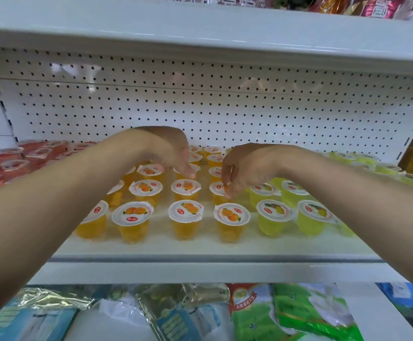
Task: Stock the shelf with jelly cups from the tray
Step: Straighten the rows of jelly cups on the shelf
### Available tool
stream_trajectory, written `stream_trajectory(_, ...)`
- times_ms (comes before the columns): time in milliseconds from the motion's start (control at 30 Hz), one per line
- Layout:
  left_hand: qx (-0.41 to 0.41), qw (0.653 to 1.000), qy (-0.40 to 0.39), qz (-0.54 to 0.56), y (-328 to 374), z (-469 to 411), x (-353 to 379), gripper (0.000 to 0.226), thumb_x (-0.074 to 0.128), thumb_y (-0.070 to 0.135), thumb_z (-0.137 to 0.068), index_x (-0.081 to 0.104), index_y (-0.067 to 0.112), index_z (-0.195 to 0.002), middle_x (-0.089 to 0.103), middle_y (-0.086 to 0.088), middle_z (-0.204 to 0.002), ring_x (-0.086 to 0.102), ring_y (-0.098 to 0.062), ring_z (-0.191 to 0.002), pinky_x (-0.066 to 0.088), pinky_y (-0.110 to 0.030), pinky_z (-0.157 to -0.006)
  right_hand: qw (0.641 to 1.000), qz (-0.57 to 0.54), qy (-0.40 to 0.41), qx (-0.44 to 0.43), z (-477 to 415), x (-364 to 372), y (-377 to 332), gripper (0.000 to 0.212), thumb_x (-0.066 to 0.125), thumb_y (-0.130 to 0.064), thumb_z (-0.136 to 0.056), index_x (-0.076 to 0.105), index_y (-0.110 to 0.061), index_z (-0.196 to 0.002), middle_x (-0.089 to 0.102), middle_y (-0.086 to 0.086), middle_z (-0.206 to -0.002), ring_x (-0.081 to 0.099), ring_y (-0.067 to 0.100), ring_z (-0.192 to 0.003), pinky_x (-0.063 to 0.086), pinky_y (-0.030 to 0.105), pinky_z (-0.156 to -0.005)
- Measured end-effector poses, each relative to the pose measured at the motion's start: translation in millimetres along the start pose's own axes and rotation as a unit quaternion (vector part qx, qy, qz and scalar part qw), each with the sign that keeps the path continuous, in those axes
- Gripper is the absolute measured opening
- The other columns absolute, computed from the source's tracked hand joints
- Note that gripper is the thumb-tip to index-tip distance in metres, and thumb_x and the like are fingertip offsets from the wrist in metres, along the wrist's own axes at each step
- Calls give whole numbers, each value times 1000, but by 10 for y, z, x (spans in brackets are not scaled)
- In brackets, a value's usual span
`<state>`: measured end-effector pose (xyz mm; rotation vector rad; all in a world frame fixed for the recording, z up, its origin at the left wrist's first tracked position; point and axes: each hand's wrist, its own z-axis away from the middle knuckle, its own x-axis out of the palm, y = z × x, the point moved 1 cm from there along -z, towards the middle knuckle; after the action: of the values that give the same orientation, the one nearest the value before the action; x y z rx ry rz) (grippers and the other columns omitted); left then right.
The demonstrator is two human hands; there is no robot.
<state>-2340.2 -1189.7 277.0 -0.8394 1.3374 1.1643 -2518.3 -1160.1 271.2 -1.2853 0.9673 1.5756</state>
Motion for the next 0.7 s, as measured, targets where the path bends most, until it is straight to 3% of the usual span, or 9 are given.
stream_trajectory(133,-14,999,28,17,-65,-107,-63,46,75,51,-77,67,16,-106,70,-6,-110,66,-22,-98,46,-30,-82,1000,-30,4,6,20,-92,52,44,76,-55,-74,65,-30,-109,65,-14,-106,60,13,-100,51,31,-87)
stream_trajectory(200,-12,999,21,21,-84,-193,-33,47,76,51,-77,68,14,-106,70,-7,-110,66,-23,-99,49,-32,-86,997,-61,47,11,-23,-171,115,40,77,-54,-73,67,-31,-103,64,-14,-103,59,11,-97,49,28,-78)
stream_trajectory(300,-11,999,14,36,-69,-325,23,48,77,49,-77,68,14,-107,69,-2,-106,66,-18,-93,50,-29,-76,994,-68,76,28,-200,-193,174,38,78,-48,-76,69,-24,-104,63,-8,-106,56,14,-98,42,25,-67)
stream_trajectory(467,-15,999,-2,32,-55,-497,126,47,79,47,-75,71,11,-105,71,-2,-102,66,-17,-92,47,-26,-74,997,-56,50,33,-476,-69,172,41,76,-47,-78,71,-17,-106,66,-1,-112,59,19,-104,47,30,-81)
stream_trajectory(567,-12,1000,12,19,-56,-530,149,45,80,43,-75,71,11,-105,71,-3,-100,66,-20,-93,45,-26,-69,997,-49,49,31,-571,-25,171,39,76,-47,-77,73,-16,-101,67,1,-111,60,20,-104,47,31,-82)
stream_trajectory(700,6,999,33,0,-20,-518,167,43,80,41,-75,70,10,-105,69,-6,-108,63,-23,-102,45,-29,-77,998,-39,46,33,-629,-21,181,40,77,-46,-77,73,-17,-105,66,0,-112,59,21,-104,48,31,-83)
